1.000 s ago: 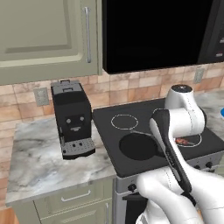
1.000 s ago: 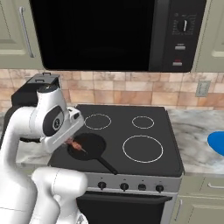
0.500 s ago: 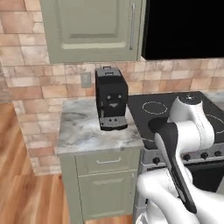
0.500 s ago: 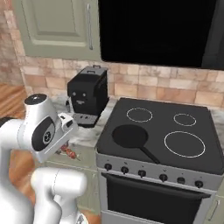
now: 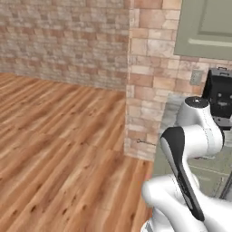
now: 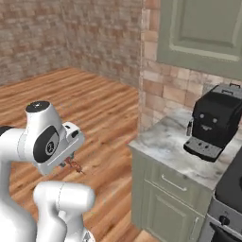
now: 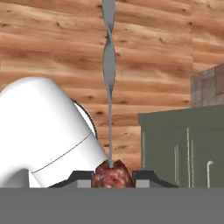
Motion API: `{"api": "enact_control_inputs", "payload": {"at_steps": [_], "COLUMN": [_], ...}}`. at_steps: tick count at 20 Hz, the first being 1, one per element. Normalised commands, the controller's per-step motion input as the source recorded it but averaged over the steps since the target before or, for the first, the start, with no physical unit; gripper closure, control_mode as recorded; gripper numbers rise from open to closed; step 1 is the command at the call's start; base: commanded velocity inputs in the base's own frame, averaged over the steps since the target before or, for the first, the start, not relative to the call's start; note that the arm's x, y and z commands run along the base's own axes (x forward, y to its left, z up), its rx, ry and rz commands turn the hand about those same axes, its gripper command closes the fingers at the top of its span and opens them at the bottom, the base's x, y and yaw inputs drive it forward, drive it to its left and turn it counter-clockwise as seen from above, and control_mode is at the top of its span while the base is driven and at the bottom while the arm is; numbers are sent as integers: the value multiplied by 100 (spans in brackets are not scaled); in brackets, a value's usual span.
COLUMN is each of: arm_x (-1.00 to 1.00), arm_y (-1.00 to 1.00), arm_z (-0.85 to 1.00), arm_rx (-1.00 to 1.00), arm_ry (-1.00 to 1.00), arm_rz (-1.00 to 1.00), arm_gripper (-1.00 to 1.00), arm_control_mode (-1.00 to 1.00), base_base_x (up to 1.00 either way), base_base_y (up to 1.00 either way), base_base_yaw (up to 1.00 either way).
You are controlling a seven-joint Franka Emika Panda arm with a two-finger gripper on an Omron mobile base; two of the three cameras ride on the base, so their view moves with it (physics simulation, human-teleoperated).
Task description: Place the cold items (bell pepper and tangerine) from the fridge in one tupperware on the dining counter. Place the warm items (kebab skewer and hot dog) in the stove area in another tupperware.
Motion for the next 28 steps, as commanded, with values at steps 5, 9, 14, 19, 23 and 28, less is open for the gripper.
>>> {"api": "enact_control_inputs", "payload": {"at_steps": [5,9,14,19,23,28], "arm_x": [0,0,0,0,0,0], "arm_y": [0,0,0,0,0,0], "arm_z": [0,0,0,0,0,0], "arm_rx": [0,0,0,0,0,0], "arm_ry": [0,0,0,0,0,0], "arm_rz": [0,0,0,0,0,0], "arm_gripper": [100,100,100,100,100,100], "arm_control_mode": [100,100,100,100,100,100], "base_base_x": [0,5,66,99,88,74], "base_base_y": [90,87,40,1,3,2], "base_base_yaw": [83,76,35,11,9,20]}}
